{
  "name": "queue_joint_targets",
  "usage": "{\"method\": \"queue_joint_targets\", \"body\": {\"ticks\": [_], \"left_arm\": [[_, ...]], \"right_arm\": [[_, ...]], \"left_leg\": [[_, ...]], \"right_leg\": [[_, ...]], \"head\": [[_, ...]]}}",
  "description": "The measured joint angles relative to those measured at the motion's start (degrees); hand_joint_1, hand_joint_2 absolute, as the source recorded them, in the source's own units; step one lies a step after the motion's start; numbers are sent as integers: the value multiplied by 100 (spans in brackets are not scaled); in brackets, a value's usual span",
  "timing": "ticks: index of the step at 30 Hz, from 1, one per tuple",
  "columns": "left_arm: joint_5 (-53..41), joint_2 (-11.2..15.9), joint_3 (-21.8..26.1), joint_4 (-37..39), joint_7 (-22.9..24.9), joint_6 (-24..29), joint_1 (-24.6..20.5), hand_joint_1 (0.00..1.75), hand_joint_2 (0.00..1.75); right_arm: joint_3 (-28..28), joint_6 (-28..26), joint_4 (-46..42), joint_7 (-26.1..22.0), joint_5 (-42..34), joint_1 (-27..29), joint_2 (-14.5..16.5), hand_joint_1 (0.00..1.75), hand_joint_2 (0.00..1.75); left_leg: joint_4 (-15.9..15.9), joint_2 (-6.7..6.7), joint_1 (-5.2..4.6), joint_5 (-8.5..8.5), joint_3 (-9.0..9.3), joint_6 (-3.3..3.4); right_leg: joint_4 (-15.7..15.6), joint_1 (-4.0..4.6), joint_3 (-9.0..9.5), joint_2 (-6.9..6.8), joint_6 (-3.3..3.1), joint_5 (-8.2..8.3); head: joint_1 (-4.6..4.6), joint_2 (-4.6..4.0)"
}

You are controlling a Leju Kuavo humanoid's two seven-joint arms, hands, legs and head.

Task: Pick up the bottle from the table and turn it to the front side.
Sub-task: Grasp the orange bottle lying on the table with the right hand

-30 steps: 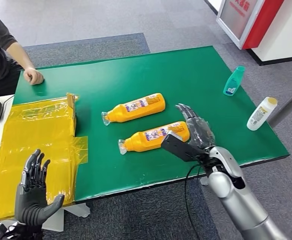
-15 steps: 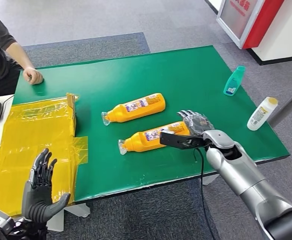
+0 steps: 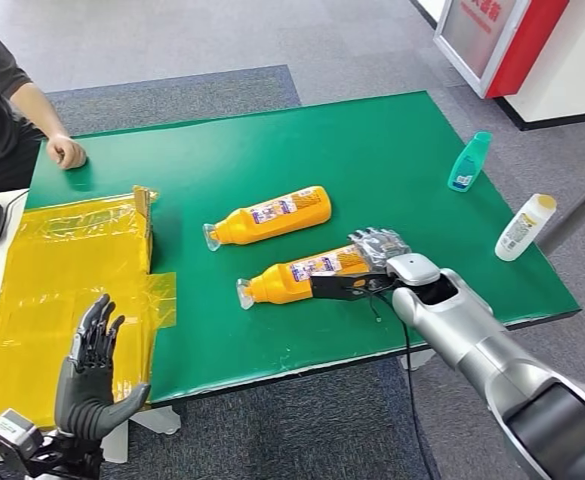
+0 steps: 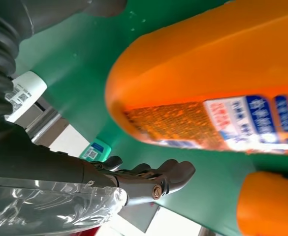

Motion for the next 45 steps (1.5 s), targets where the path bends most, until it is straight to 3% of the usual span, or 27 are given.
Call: {"method": "queue_joint_targets", "body": {"ticks": [10, 14, 22, 28, 33, 39, 45], "left_arm": [[-6, 9, -121, 93, -8, 0, -49, 0, 175], [-20, 24, -165, 96, -8, 27, -55, 0, 175], [-23, 62, -233, 115, -7, 64, -53, 0, 175], [-23, 80, -232, 114, 7, 107, -12, 0, 175], [62, 78, -204, 98, 102, 127, 95, 0, 175], [325, -58, 111, -72, 372, 170, 383, 0, 175], [673, -351, 575, -201, 781, 157, 550, 0, 175]], "right_arm": [[193, -172, 835, -32, 50, -216, 415, 4, 175], [204, -367, 1162, -119, 5, -264, 538, 172, 175], [176, -675, 1412, -262, -56, -278, 626, 175, 175], [4, -1000, 1063, -339, -183, 5, 601, 175, 175], [-244, -1236, 188, -309, -326, 519, 484, 175, 175], [-810, -1597, -1698, -125, -475, 1617, 333, 175, 175], [-1241, -1982, -3107, -290, -669, 2564, 334, 175, 175]], "left_leg": [[0, 0, 0, 0, 0, 0], [0, 0, 0, 0, 1, -1], [0, 0, 0, 1, 2, -1], [0, -1, 0, 1, 1, -1], [0, -1, 1, -1, -2, -1], [0, -2, 1, -13, -5, 2], [0, -3, 0, -16, -7, 3]], "right_leg": [[0, 0, -1, 0, 0, 0], [0, 0, -1, 1, -1, 0], [0, 0, 0, 1, -1, 1], [0, 0, -2, 1, -3, 3], [0, 0, -6, 0, -2, 0], [0, 1, -9, 0, -1, -11], [0, 0, -6, -1, -1, -15]], "head": [[0, 0], [-1, 0], [-1, 0], [-1, 0], [-1, 0], [-1, 0], [0, 0]]}}
